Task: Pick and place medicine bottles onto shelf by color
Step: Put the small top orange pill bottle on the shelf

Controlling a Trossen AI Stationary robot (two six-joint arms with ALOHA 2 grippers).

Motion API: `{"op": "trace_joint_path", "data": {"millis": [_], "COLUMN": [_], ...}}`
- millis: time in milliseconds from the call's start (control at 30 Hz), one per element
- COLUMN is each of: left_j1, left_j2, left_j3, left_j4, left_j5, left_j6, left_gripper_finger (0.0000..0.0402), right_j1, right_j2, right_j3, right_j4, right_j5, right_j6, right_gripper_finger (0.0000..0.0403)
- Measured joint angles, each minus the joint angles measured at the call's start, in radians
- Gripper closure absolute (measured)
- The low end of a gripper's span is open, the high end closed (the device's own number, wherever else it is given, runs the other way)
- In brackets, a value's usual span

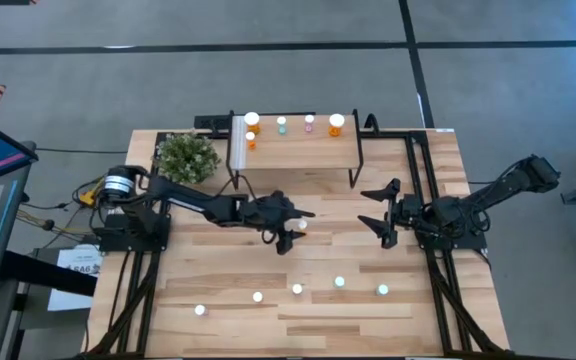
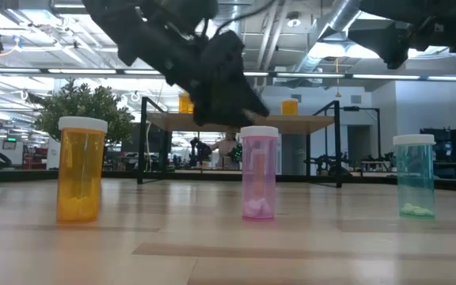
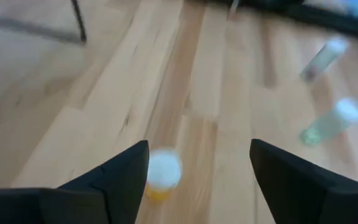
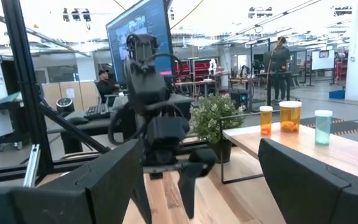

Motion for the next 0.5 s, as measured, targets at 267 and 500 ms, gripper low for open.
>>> {"op": "trace_joint_path", "data": {"millis": [267, 500], "left_j1": [0.000, 0.000], "left_j2": [0.050, 0.076], "left_j3": [0.029, 0.030], "left_j4": [-0.038, -0.080], "left_j5": [-0.013, -0.042], "left_j6": [0.002, 0.001], "left_gripper_finger": [0.0127, 0.0127], "right_j1": [0.000, 0.000], "right_j2": [0.000, 0.000], "right_j3": [0.000, 0.000], "right_j4": [-0.012, -0.014], "right_j5": [0.000, 0.000], "right_j6": [0.001, 0.001], "right_gripper_finger": [0.0054, 0.0054]}}
